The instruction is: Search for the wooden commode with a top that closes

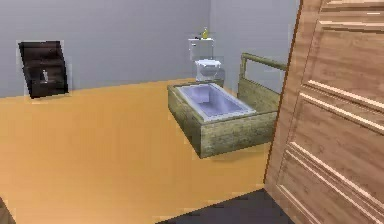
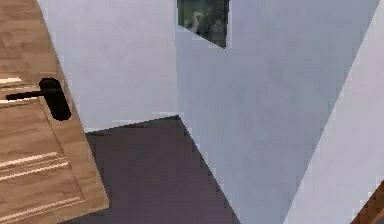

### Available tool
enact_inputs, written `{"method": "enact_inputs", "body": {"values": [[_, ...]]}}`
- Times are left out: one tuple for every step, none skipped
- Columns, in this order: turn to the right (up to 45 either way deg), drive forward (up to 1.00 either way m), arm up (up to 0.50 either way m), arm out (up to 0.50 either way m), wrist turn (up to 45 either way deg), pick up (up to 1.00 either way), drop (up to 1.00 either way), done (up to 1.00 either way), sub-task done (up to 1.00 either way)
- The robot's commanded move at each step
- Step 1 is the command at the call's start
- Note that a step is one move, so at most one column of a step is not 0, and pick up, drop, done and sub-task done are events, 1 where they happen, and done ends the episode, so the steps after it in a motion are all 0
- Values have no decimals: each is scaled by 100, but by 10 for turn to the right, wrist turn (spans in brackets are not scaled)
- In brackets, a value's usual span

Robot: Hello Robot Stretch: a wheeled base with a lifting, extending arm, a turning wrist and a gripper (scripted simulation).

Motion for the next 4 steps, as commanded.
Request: {"method": "enact_inputs", "body": {"values": [[-150,0,0,0,0,0,0,0,0],[0,65,0,0,0,0,0,0,0],[-120,0,0,0,0,0,0,0,0],[0,100,0,0,0,0,0,0,0]]}}
